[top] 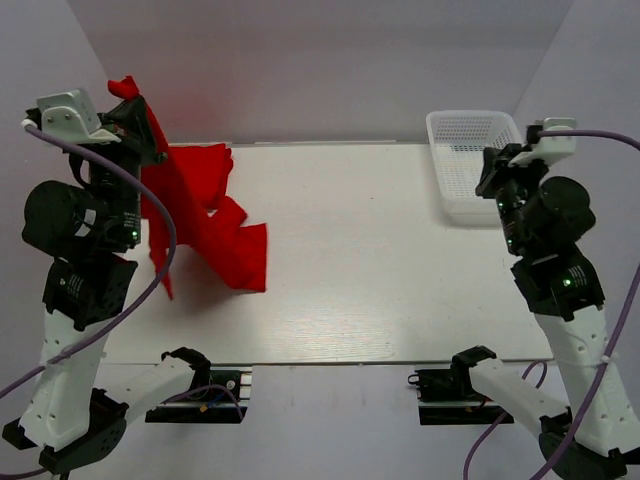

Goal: Fold and stack the t-shirts
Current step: Flatten out the tshirt

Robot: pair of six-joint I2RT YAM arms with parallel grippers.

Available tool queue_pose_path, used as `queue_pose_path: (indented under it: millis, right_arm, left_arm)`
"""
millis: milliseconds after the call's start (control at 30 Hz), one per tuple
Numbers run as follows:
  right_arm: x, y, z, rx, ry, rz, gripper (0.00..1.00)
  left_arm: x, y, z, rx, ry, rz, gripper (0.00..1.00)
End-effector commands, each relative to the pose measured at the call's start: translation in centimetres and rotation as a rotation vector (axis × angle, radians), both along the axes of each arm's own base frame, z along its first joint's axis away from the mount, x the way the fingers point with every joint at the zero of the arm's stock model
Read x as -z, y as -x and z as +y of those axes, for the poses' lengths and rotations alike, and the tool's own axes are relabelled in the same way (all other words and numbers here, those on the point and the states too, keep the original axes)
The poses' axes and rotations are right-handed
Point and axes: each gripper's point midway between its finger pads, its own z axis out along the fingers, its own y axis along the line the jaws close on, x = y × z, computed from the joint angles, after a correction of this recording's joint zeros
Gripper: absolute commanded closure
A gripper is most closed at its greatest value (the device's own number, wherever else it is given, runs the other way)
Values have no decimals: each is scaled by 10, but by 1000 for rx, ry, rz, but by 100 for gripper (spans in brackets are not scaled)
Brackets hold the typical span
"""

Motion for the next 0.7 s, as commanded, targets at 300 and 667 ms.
queue_pose_path:
  millis: [300,667]
  right_arm:
    - [172,-13,98,-437,-51,486,100]
    - [227,12,44,-151,-114,569,97]
  left_arm:
    - [94,-80,-127,440,-114,253,100]
    - [264,-115,-300,1146,-128,589,100]
